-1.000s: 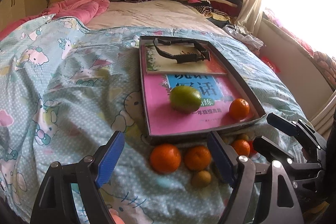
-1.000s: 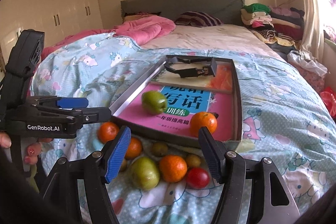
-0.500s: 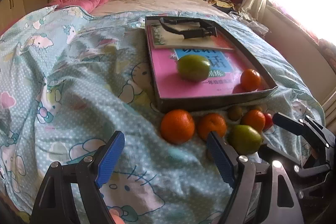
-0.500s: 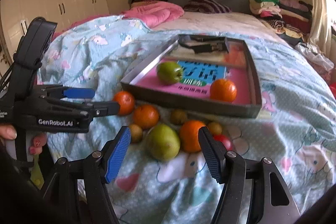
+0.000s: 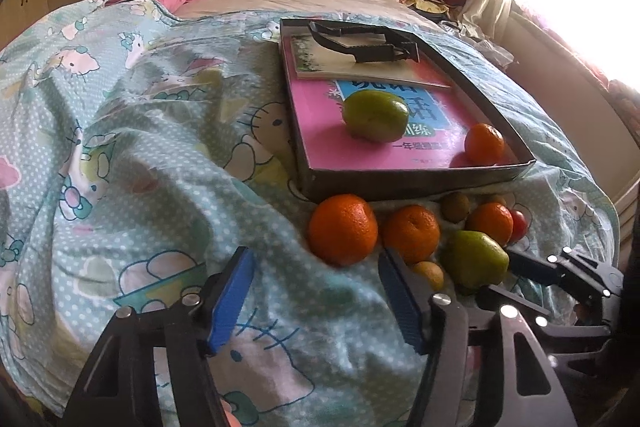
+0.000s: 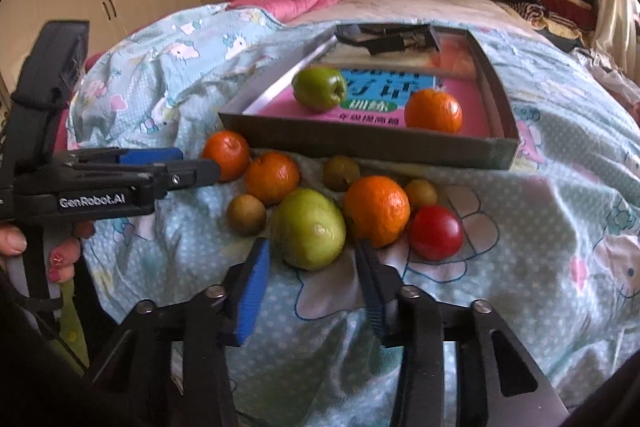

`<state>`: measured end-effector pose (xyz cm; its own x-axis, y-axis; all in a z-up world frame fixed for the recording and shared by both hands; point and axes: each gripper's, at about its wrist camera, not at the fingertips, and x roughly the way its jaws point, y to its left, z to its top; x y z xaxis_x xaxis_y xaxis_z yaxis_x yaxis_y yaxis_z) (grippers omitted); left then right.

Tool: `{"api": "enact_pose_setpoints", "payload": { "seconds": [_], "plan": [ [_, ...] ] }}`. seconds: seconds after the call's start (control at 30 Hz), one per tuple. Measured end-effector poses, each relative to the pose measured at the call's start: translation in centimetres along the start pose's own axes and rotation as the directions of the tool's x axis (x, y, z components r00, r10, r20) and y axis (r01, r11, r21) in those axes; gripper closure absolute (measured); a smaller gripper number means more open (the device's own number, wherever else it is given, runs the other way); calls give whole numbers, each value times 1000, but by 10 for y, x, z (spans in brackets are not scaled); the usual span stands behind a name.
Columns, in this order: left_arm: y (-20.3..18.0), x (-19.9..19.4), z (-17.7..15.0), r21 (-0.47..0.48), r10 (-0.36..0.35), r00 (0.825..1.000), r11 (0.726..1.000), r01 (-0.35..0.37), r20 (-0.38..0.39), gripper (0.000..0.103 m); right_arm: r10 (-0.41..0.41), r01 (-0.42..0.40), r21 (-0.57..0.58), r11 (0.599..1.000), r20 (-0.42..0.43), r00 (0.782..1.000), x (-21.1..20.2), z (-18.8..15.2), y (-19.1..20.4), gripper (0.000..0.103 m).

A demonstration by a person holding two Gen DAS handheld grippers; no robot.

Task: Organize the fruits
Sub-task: 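Withdraw both open tools from the tray back to the fruit cluster, then grasp a mandarin orange with the left tool while the right tool grasps a pale green pear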

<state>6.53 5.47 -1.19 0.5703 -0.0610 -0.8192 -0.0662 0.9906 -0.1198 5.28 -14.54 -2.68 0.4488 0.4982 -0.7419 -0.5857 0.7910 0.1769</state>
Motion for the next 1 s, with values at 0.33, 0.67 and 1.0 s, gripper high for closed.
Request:
{"api": "enact_pose_setpoints", "payload": {
  "seconds": [0.33, 0.67, 1.0],
  "plan": [
    [-1, 13, 7, 11, -19, 1000, 1000, 19, -6, 45, -27, 29, -108, 994, 20, 999, 16, 10, 17, 62],
    [-4, 24, 13, 21, -36, 999, 999, 36, -19, 45, -42, 46, -167, 985, 25, 999, 29, 22, 22, 60],
    [-5, 28, 17, 16, -94, 995, 995, 94, -28, 65, -38, 47, -162, 986, 59, 998, 29, 23, 22, 59]
  ]
}}
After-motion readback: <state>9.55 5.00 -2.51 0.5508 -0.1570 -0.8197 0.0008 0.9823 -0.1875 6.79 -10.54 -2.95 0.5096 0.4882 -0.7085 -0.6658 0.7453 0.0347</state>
